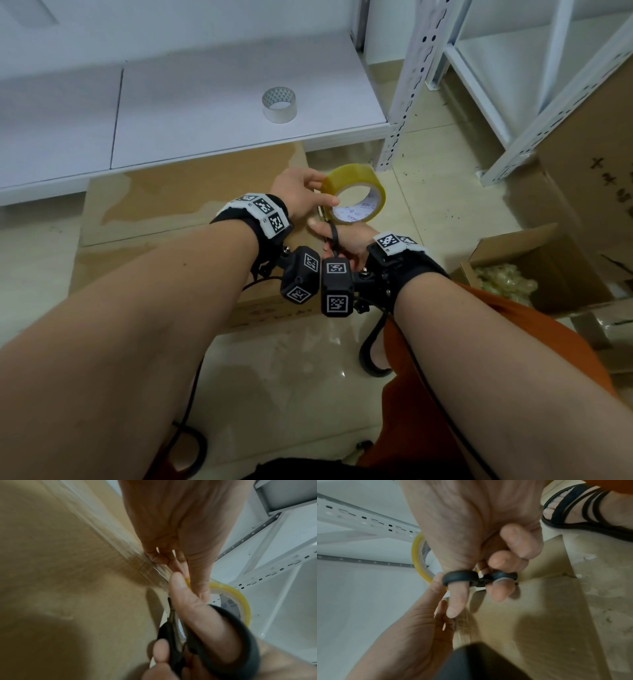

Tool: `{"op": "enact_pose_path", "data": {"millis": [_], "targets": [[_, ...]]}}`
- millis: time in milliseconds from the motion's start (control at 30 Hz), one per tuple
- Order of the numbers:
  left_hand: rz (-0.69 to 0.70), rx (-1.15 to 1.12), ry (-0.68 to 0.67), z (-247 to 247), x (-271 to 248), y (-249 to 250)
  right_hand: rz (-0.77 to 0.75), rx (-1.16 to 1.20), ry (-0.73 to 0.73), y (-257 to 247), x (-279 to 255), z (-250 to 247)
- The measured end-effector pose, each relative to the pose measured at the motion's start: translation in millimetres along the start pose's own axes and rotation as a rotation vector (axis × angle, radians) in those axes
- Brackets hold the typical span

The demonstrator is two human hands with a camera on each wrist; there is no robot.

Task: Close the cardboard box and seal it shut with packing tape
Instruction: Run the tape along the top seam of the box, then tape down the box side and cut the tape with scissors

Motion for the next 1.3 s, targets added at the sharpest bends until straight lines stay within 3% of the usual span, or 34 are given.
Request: {"op": "enact_pose_path", "data": {"millis": [267, 567, 667, 833, 967, 1067, 1300], "targets": [[0.025, -0.033, -0.009, 0, -3, 7, 0.025, 0.004, 0.030, -6, -5, -3], [-0.032, -0.260, -0.055, 3, -11, 10, 0.049, 0.001, 0.010, 6, 1, -7], [-0.059, -0.372, -0.009, -4, -16, 6, 0.018, 0.076, 0.126, 5, 0, -21], [-0.095, -0.720, 0.177, -28, -32, 7, 0.078, 0.063, 0.339, 5, -5, -42], [-0.189, -0.914, 0.298, -48, -51, 2, -0.065, 0.177, 0.528, -13, -20, -55], [-0.221, -0.984, 0.345, -64, -67, -9, -0.255, 0.069, 0.737, -40, -48, -55], [-0.253, -1.135, 0.468, -102, -112, -46, -0.506, -0.279, 0.781, -90, -73, 7]]}}
Point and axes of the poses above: each hand's wrist, its own x-axis towards the middle knuckle, its own z-axis out of the palm, y = z × x, the point moved 8 cm from there along x, towards the middle knuckle, and after that the axes turned 14 degrees about z, right-handed, at the moved point
